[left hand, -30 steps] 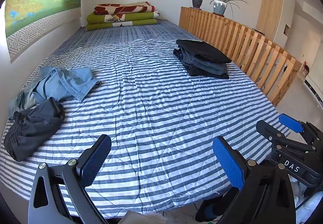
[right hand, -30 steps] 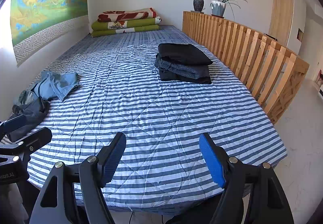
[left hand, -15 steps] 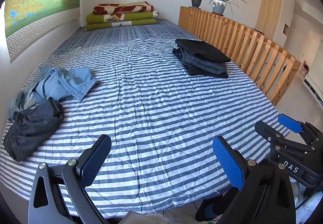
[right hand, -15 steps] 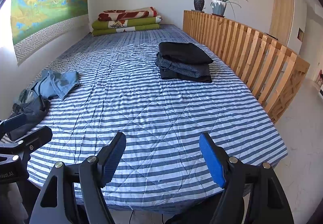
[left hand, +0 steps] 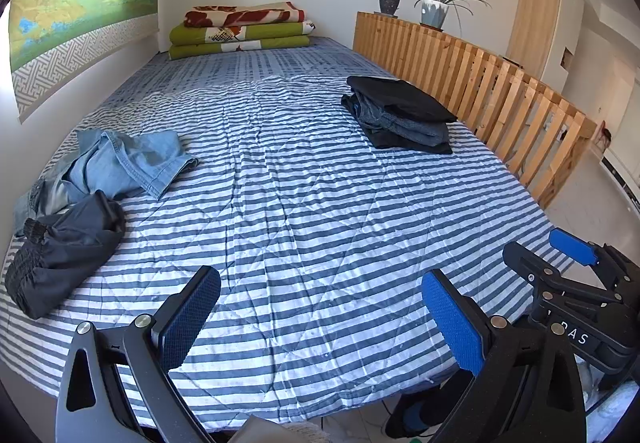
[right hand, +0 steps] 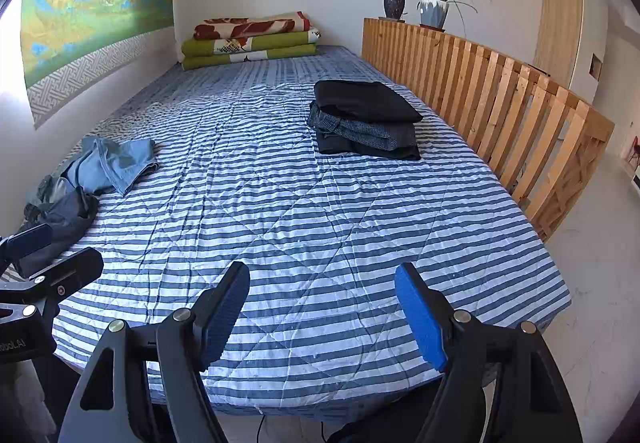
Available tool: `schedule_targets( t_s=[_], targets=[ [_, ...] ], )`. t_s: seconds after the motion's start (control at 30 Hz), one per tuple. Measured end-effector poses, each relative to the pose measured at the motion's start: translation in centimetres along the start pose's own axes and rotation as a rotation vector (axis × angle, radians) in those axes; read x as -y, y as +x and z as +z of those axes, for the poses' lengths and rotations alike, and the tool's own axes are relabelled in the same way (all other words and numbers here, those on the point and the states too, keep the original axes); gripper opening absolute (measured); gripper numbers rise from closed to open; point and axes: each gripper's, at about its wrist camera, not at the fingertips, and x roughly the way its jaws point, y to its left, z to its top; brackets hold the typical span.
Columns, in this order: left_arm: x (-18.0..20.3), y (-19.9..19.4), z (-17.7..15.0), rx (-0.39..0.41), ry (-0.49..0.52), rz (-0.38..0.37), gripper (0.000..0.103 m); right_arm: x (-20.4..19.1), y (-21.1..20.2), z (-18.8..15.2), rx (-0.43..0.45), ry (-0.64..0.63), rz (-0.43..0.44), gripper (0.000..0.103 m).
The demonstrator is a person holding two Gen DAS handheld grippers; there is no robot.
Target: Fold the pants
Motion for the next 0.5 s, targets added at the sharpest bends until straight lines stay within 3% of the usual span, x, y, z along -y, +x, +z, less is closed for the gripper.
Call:
schedule_targets(
  t_s=[0.5],
  targets=[
    [0.10, 0.26, -0.34, 0.011, 0.011, 0.006, 0.102, 0.13, 0.40, -0.22, -0.009, -0.003, 0.003, 0.072]
  ],
)
